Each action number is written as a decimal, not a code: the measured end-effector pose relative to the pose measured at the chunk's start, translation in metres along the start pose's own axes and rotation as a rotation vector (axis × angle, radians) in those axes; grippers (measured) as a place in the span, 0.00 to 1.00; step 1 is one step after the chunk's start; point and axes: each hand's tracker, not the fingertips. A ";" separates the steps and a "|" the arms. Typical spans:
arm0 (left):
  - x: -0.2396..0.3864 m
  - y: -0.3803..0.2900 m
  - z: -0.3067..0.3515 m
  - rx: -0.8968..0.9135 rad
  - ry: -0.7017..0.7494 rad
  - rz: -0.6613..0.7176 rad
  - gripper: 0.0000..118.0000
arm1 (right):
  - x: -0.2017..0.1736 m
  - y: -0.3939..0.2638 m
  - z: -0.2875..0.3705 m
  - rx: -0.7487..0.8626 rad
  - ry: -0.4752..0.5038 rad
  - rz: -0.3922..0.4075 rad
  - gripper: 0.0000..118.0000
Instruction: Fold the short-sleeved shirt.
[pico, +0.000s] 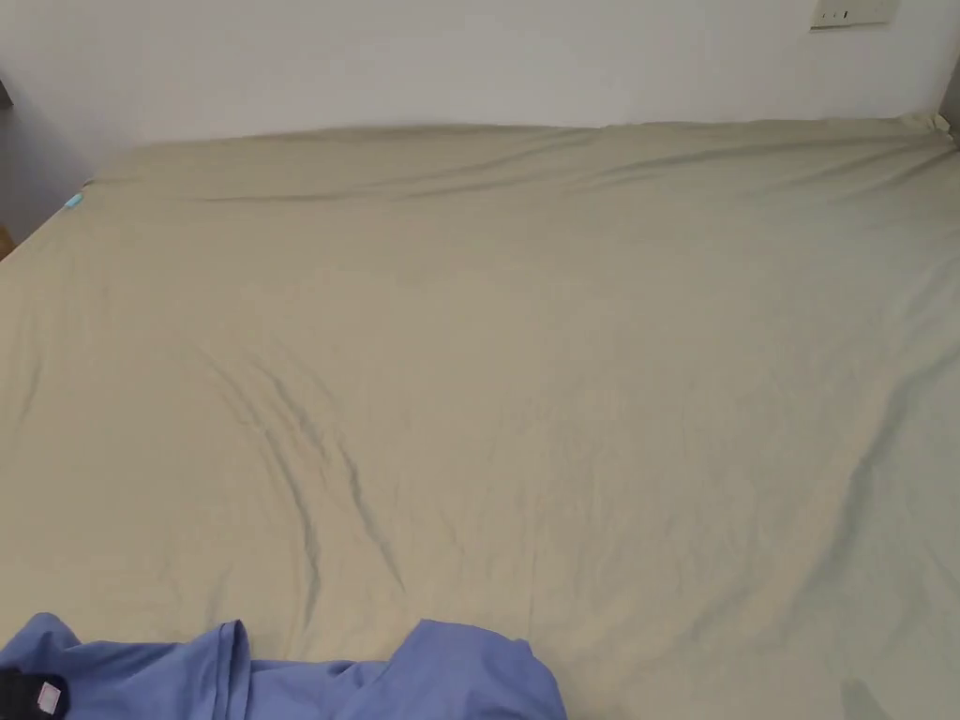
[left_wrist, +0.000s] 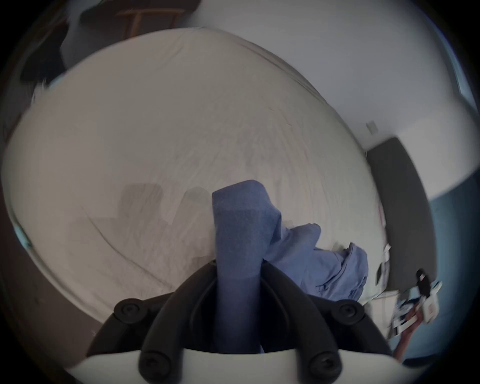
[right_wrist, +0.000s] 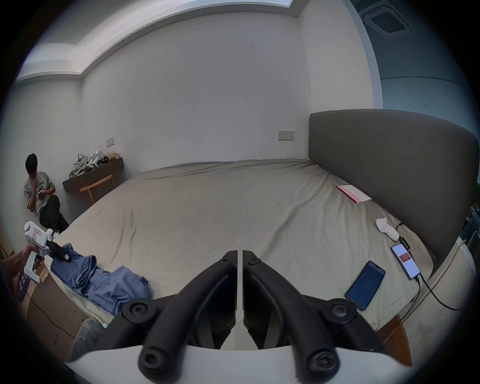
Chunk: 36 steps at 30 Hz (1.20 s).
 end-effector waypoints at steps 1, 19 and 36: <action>0.006 0.005 0.001 0.023 0.011 -0.036 0.10 | 0.000 -0.001 0.000 -0.002 0.005 -0.005 0.05; 0.244 -0.077 -0.145 -0.239 -0.307 -0.281 0.10 | 0.016 -0.009 0.019 -0.048 -0.031 0.065 0.05; 0.236 -0.059 -0.049 0.174 -0.317 -0.214 0.76 | 0.016 -0.014 0.018 -0.073 -0.007 0.042 0.05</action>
